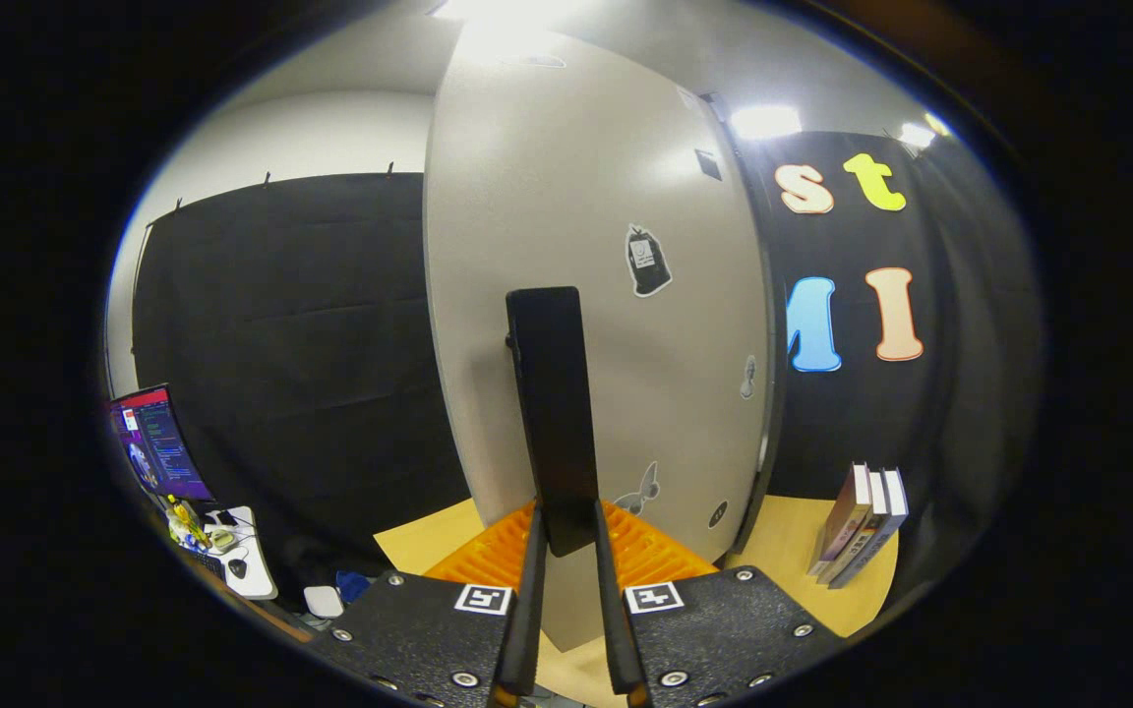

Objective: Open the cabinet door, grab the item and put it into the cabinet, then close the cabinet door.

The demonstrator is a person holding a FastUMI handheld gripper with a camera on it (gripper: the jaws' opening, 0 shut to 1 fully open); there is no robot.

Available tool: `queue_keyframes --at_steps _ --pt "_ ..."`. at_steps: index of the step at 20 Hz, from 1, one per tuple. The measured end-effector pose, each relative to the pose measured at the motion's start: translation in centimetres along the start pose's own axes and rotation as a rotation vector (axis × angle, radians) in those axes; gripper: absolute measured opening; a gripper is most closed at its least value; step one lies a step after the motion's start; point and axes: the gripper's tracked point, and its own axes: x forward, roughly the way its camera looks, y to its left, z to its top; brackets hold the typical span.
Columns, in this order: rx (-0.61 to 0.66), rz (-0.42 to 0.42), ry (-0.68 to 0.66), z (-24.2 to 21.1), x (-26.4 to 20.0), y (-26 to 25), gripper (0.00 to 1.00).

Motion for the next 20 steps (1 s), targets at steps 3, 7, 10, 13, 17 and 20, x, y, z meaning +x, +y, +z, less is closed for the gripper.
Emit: queue_keyframes --at_steps 3,7,10,13,17,20 --pt "0.057 -0.091 -0.005 -1.0 -2.0 -3.2 0.28" --pt "0.154 -0.199 -0.038 -1.0 -4.0 -7.7 0.27" --pt "0.142 -0.179 -0.040 -1.2 -4.0 -6.8 0.25" --pt "-0.007 -0.235 -0.043 -1.1 -4.1 -5.9 0.26" --pt "-0.080 -0.354 -0.071 -1.0 -4.2 -7.7 0.47" --pt "0.014 -0.450 -0.091 -1.3 -5.1 -8.8 0.69"
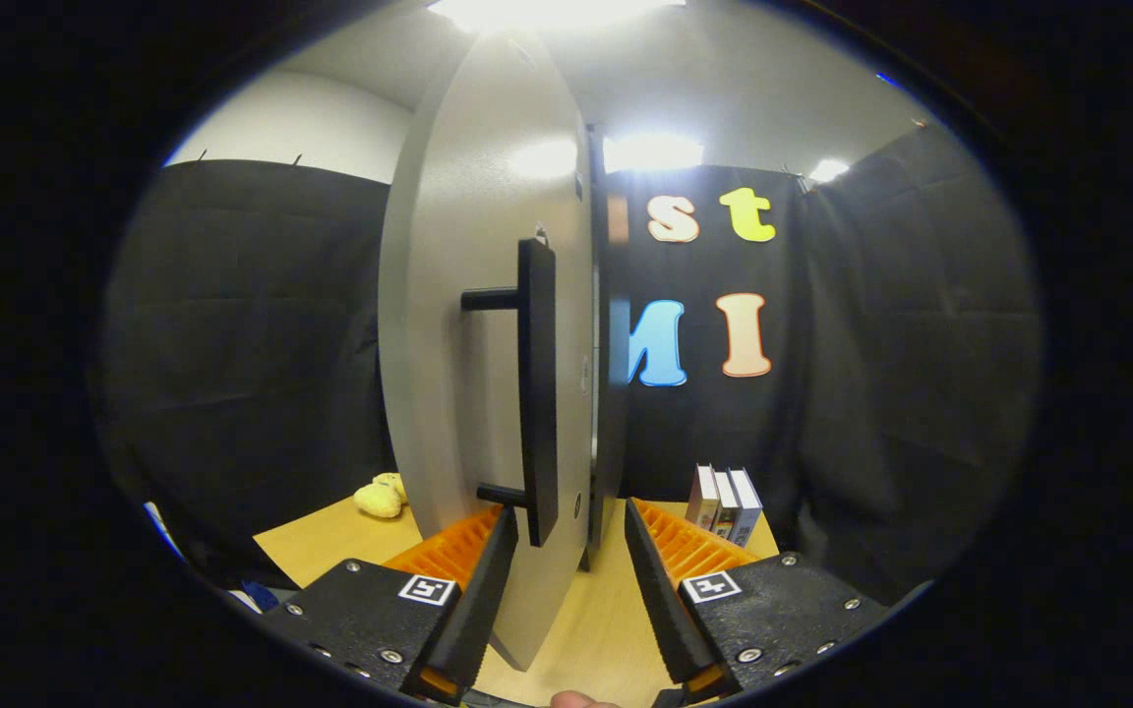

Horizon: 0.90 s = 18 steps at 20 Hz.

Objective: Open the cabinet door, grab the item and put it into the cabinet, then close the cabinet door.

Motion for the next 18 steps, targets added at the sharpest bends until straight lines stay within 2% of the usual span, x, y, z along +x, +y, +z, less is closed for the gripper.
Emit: queue_keyframes --at_steps 1,3,6,8,13,16,18 --pt "0.014 -0.048 0.024 -0.6 -0.1 -0.7 0.73" --pt "0.030 -0.125 0.053 -1.9 -0.9 -1.5 0.87" --pt "0.054 -0.249 -0.041 -1.1 -3.6 -1.1 0.93" --pt "0.048 -0.300 -0.123 -1.7 -5.6 0.1 0.94" --pt "-0.021 -0.310 -0.194 -6.6 -7.3 6.9 0.94" --pt "-0.032 -0.266 -0.164 -11.8 -5.3 12.0 0.94" --pt "0.012 -0.224 -0.135 -15.2 -3.7 14.9 0.94"
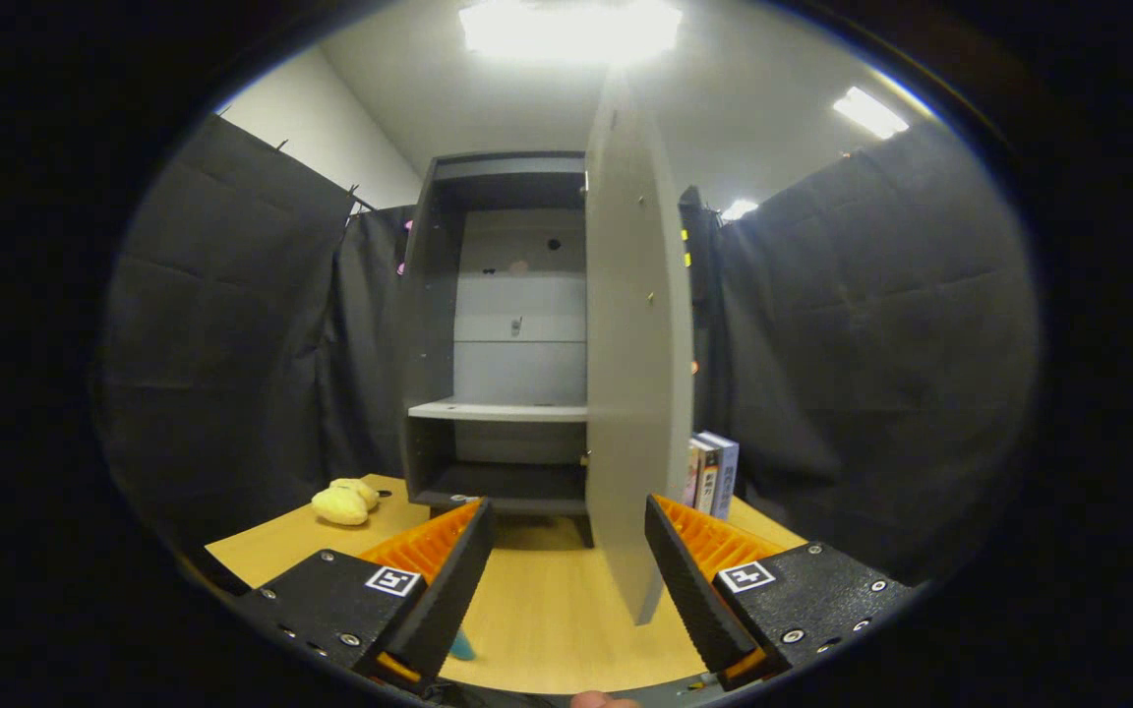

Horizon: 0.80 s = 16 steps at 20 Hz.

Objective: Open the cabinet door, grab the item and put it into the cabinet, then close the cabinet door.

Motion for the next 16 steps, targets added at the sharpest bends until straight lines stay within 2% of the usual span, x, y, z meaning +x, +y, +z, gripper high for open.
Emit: queue_keyframes --at_steps 2,4,7,9,16 --pt "0.048 0.031 0.036 -4.3 1.2 3.3 0.94" --pt "0.037 0.023 0.074 -8.4 2.6 5.2 0.94" --pt "0.022 0.036 0.090 -11.8 3.9 7.7 0.94" --pt "0.046 0.030 0.150 -14.7 5.0 9.2 0.94" --pt "0.016 -0.021 0.206 -19.2 6.2 9.9 0.94"
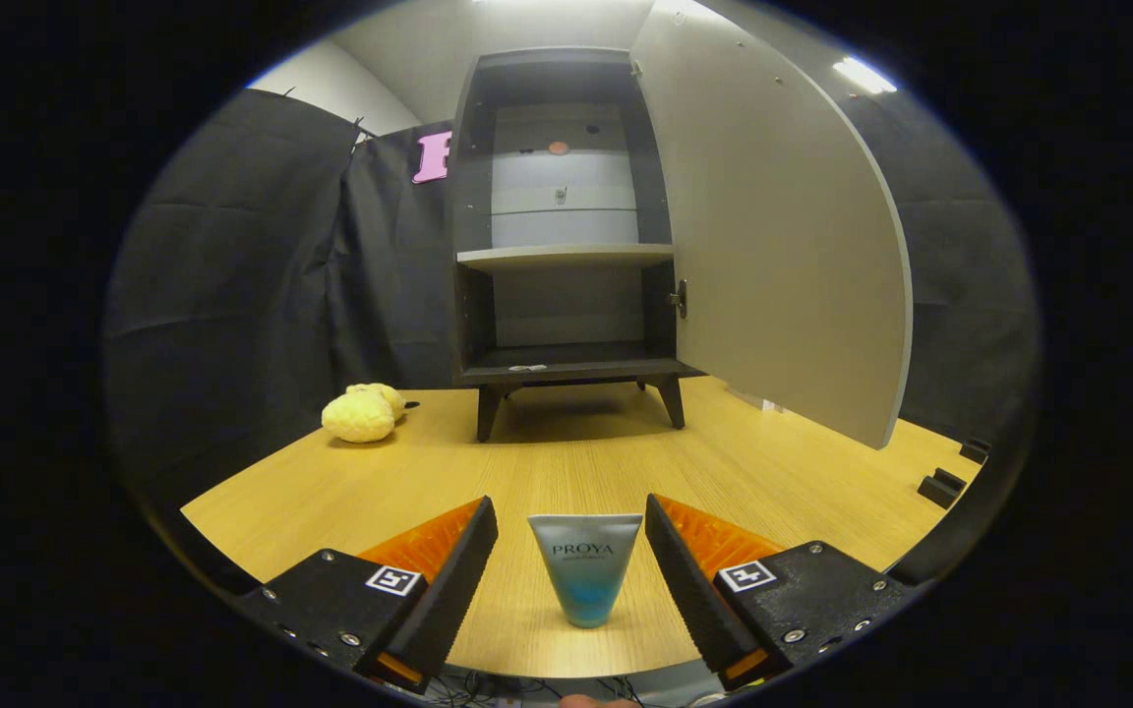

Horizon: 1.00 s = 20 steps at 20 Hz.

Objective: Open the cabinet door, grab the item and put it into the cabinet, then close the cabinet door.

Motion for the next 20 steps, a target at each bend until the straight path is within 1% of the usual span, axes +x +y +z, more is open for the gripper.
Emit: queue_keyframes --at_steps 2,3,4,6,8,12,16,20 --pt "-0.003 -0.023 0.012 -0.8 0.8 -0.9 0.94" --pt "-0.012 -0.052 0.017 -1.2 1.2 -1.6 0.94" --pt "-0.010 -0.055 0.015 -1.1 1.3 -2.0 0.94" --pt "-0.006 -0.042 0.019 -1.4 2.5 -1.6 0.68" --pt "-0.012 -0.008 0.031 -1.4 2.9 -0.8 0.55" --pt "0.002 0.020 0.057 -0.8 3.5 -0.7 0.52" --pt "-0.010 0.027 0.031 2.7 3.7 -1.0 0.52" --pt "-0.052 0.028 -0.003 6.5 4.0 -1.3 0.52"
